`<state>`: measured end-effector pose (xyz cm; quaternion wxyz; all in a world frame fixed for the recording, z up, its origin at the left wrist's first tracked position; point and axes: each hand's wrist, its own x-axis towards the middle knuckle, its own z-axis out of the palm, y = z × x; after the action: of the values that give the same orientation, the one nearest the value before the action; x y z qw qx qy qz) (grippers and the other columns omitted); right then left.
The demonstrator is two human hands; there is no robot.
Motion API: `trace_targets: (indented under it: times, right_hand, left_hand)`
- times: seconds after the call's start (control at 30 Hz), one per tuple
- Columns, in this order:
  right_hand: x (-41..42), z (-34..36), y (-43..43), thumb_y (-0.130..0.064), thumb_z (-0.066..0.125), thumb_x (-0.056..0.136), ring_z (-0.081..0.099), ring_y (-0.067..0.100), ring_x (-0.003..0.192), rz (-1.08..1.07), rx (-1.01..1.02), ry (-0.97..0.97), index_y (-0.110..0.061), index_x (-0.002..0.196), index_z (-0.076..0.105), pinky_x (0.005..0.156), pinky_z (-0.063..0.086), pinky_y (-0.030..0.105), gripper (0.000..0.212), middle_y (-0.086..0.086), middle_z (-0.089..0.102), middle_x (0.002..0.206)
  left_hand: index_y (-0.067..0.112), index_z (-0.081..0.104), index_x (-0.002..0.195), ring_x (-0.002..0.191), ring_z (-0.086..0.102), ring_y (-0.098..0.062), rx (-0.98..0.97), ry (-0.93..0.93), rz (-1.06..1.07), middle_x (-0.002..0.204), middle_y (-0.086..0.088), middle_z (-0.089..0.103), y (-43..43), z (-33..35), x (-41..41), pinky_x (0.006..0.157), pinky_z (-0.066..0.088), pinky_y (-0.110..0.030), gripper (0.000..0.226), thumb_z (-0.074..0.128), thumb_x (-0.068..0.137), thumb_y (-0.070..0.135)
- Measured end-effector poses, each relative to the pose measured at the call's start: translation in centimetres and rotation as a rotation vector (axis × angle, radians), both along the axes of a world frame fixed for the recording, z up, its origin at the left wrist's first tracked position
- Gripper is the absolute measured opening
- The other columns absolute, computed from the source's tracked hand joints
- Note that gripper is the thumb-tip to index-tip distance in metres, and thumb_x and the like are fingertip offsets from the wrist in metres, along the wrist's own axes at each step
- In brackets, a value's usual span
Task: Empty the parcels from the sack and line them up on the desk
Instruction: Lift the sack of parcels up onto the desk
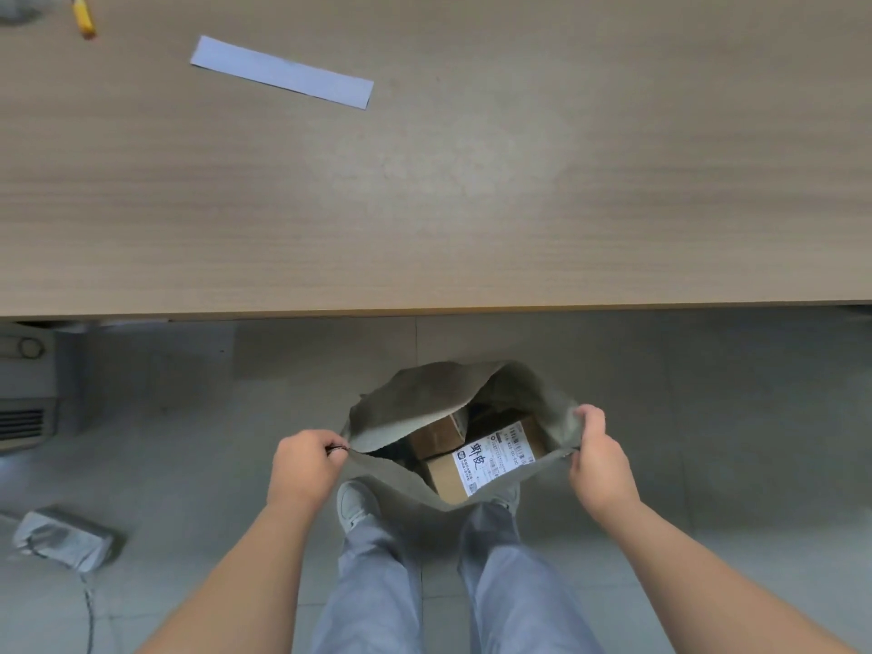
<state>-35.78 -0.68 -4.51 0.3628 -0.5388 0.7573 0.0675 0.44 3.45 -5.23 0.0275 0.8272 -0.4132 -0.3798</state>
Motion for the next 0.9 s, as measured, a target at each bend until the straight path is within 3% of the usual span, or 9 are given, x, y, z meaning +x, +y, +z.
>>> trace_targets:
  times: [0.13,0.2,0.27,0.33,0.37,0.43,0.6,0.7,0.9]
  right_hand:
    - [0.4,1.3,-0.1,0.000,0.044,0.090,0.058,0.023,0.069,-0.033,-0.038,-0.042,-0.028,0.159,0.005,0.062,0.042,0.035,0.084,0.003,0.061,0.079]
    - [0.1,1.9,0.0,0.003,0.046,0.090,0.059,0.025,0.070,-0.049,-0.041,-0.035,-0.028,0.160,0.003,0.060,0.045,0.035,0.087,0.006,0.065,0.084]
    - [-0.1,2.7,-0.1,0.005,0.044,0.089,0.062,0.028,0.086,-0.024,-0.085,-0.032,-0.026,0.155,0.032,0.071,0.048,0.034,0.073,0.006,0.068,0.101]
    - [-0.3,3.5,0.0,0.009,0.044,0.088,0.061,0.032,0.093,0.030,-0.163,-0.047,-0.025,0.116,0.069,0.074,0.043,0.032,0.050,0.005,0.065,0.094]
    - [-0.3,3.9,0.0,0.010,0.046,0.088,0.060,0.033,0.090,0.034,-0.201,-0.053,-0.024,0.100,0.073,0.072,0.041,0.031,0.045,0.004,0.061,0.086]
    - [-0.2,4.8,0.0,0.012,0.048,0.088,0.060,0.033,0.089,0.005,-0.283,-0.066,-0.013,0.097,0.077,0.075,0.040,0.030,0.038,0.003,0.060,0.083]
    - [0.1,8.5,0.0,-0.004,0.044,0.091,0.058,0.025,0.088,0.002,-0.411,-0.121,-0.007,0.093,0.071,0.078,0.039,0.031,0.027,0.001,0.063,0.087]
    - [0.6,11.7,0.1,-0.017,0.036,0.081,0.053,0.020,0.081,-0.021,-0.467,-0.155,-0.016,0.078,0.062,0.070,0.036,0.031,0.027,-0.005,0.057,0.077]
    - [1.8,17.2,-0.3,0.001,0.043,0.086,0.027,0.010,0.053,-0.263,-0.518,-0.329,-0.005,0.059,0.040,0.056,0.022,0.032,0.028,-0.006,0.031,0.053]
  left_hand:
    - [0.016,0.070,0.062,0.069,0.050,-0.018,-0.058,0.009,0.013,0.064,0.006,0.059,0.5,1.0,-0.1,0.067,0.045,-0.030,0.018,0.059,0.076,0.015]
    - [0.011,0.068,0.065,0.070,0.049,-0.015,-0.095,0.021,0.039,0.065,0.010,0.056,0.6,1.8,-0.1,0.066,0.041,-0.026,0.016,0.057,0.074,0.018]
    - [0.017,0.079,0.074,0.073,0.059,-0.017,-0.117,0.032,0.076,0.069,0.008,0.071,0.6,2.9,0.0,0.065,0.041,-0.023,0.017,0.063,0.078,0.010]
    - [0.023,0.077,0.071,0.074,0.064,-0.020,-0.135,0.036,0.086,0.070,0.005,0.074,0.6,4.0,0.2,0.061,0.041,-0.022,0.022,0.065,0.079,0.008]
    - [0.025,0.075,0.068,0.073,0.064,-0.020,-0.151,0.042,0.095,0.068,0.005,0.072,0.5,4.5,0.2,0.060,0.042,-0.021,0.023,0.064,0.079,0.008]
    - [0.022,0.070,0.065,0.070,0.062,-0.020,-0.191,0.070,0.110,0.064,0.003,0.069,0.4,5.6,0.3,0.061,0.043,-0.020,0.024,0.061,0.080,0.006]
    - [0.012,0.062,0.064,0.057,0.043,-0.016,-0.294,0.171,0.146,0.052,0.006,0.048,-0.2,8.6,0.2,0.054,0.034,-0.021,0.025,0.051,0.083,0.000]
    - [0.006,0.056,0.063,0.060,0.042,-0.018,-0.378,0.265,0.168,0.057,0.002,0.048,-0.5,10.8,0.3,0.056,0.032,-0.028,0.021,0.042,0.077,0.012]
    - [0.014,0.039,0.051,0.054,0.031,-0.012,-0.498,0.419,0.150,0.053,0.004,0.035,-1.0,16.5,0.3,0.058,0.023,-0.032,0.015,0.036,0.066,0.012]
